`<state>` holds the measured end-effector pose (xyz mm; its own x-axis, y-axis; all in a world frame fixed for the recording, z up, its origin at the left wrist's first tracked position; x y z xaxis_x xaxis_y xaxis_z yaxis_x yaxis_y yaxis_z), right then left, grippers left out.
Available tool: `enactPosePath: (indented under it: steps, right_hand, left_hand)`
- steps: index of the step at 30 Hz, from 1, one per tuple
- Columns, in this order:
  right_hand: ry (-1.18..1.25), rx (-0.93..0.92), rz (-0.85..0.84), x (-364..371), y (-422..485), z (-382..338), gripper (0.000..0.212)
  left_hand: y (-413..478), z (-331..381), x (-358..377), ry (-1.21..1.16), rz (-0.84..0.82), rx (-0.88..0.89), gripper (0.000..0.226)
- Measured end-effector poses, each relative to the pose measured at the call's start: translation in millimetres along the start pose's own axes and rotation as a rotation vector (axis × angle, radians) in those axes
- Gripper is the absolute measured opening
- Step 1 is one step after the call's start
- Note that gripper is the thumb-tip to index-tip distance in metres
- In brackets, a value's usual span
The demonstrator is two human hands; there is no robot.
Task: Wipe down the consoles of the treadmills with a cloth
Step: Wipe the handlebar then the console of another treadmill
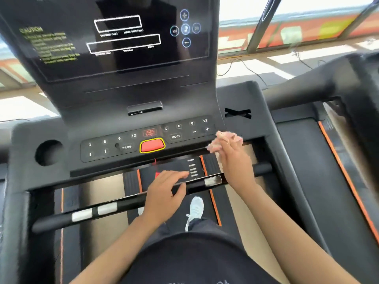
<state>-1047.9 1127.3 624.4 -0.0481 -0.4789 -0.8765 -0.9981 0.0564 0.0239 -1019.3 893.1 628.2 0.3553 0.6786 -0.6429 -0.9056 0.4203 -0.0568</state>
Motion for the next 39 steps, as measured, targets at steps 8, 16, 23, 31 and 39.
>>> enactPosePath:
  steps: [8,16,23,31,39]
  right_hand:
    - [0.901,0.334,-0.051,-21.5,-76.7,-10.1,0.03]
    - [0.907,0.468,0.104,-28.7,-168.8,-35.3,0.029]
    - [0.824,0.718,0.337,-24.5,-273.0,-40.0,0.022]
    - [0.519,0.943,0.565,-30.1,-407.1,-18.7,0.02]
    - [0.962,0.996,0.605,-33.1,-566.8,7.5,0.014]
  left_hand:
    - [34.1,45.2,35.3,-0.338,-0.18,-0.134,0.045]
    - [19.8,68.4,69.8,-0.485,-0.593,-0.058,0.01]
    - [-28.0,85.1,119.5,-0.395,-0.867,0.04,0.01]
    - [-119.7,153.1,192.6,-0.418,-1.174,0.086,0.035]
    - [-244.9,230.0,290.0,-0.23,-1.315,0.202,0.022]
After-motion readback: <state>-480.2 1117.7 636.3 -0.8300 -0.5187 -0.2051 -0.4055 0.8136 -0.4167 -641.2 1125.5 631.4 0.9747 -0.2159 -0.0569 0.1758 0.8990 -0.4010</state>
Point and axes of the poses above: each hand's wrist, its own y-axis towards the middle knuckle, its own x-axis out of the palm, z = x × y, the point moved 4 cm from there along y, towards the middle knuckle, and after that the axes turned 7 degrees about -z, right-handed, at the moved point
